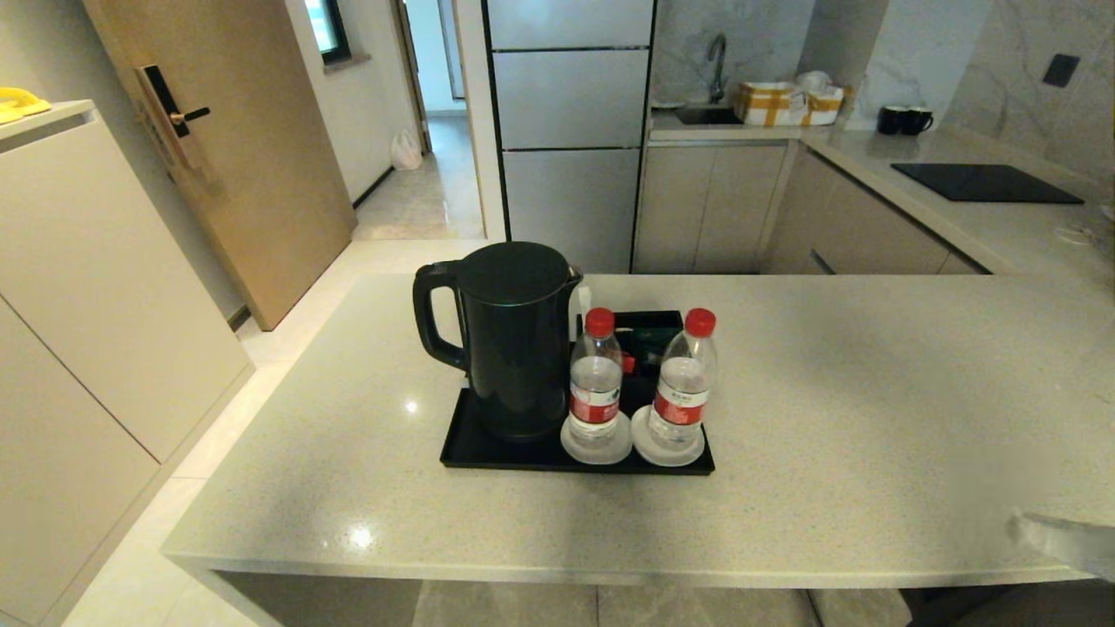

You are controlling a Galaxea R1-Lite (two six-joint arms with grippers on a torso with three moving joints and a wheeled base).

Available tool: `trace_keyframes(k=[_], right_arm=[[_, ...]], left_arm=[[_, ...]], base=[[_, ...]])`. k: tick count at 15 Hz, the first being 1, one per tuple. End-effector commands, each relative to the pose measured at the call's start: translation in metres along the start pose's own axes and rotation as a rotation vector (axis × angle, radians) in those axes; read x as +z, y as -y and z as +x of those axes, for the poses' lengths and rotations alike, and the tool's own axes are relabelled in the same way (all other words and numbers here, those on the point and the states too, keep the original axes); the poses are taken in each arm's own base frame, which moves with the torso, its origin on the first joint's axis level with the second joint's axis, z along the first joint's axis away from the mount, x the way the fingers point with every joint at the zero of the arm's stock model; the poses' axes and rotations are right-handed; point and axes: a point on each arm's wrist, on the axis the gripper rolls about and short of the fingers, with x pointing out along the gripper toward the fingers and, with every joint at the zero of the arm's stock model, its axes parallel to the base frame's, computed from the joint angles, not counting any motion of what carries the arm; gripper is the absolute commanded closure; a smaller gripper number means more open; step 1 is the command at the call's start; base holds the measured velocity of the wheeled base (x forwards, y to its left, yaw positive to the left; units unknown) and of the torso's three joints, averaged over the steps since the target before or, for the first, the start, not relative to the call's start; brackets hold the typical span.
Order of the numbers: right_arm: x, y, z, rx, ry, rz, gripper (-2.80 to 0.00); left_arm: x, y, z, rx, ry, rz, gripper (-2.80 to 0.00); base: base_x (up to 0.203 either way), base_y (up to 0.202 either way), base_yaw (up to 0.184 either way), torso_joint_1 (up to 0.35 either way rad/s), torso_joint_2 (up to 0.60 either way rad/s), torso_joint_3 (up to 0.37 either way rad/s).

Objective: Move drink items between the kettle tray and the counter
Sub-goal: Pick up the bottled water

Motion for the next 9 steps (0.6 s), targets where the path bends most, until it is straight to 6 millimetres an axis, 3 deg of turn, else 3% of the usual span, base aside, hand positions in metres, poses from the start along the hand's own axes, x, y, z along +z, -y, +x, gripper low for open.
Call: trace_keyframes(k=[1, 5, 6, 9], right_arm=[[0.016, 0.023, 0.079, 0.065, -0.122, 0.033, 0.00], [0.039, 0.033, 0.169, 0.106, 0.072, -0.071, 0.00], [0.045, 0.030, 0.179, 0.114, 0.137, -0.099, -2.80], [0.073, 0.021, 0.187, 0.141, 0.246, -0.138, -2.80]], left_arm=[[0.000, 0.000, 0.000, 0.000, -0.001, 0.000, 0.00], [0.000, 0.000, 0.000, 0.000, -0.001, 0.000, 0.00], [0.000, 0.000, 0.000, 0.000, -0.001, 0.000, 0.00], [0.000, 0.000, 0.000, 0.000, -0.001, 0.000, 0.00]], base=[[0.000, 0.000, 0.000, 0.000, 0.00, 0.000], [0.000, 0.000, 0.000, 0.000, 0.00, 0.000], [0.000, 0.000, 0.000, 0.000, 0.00, 0.000], [0.000, 0.000, 0.000, 0.000, 0.00, 0.000]])
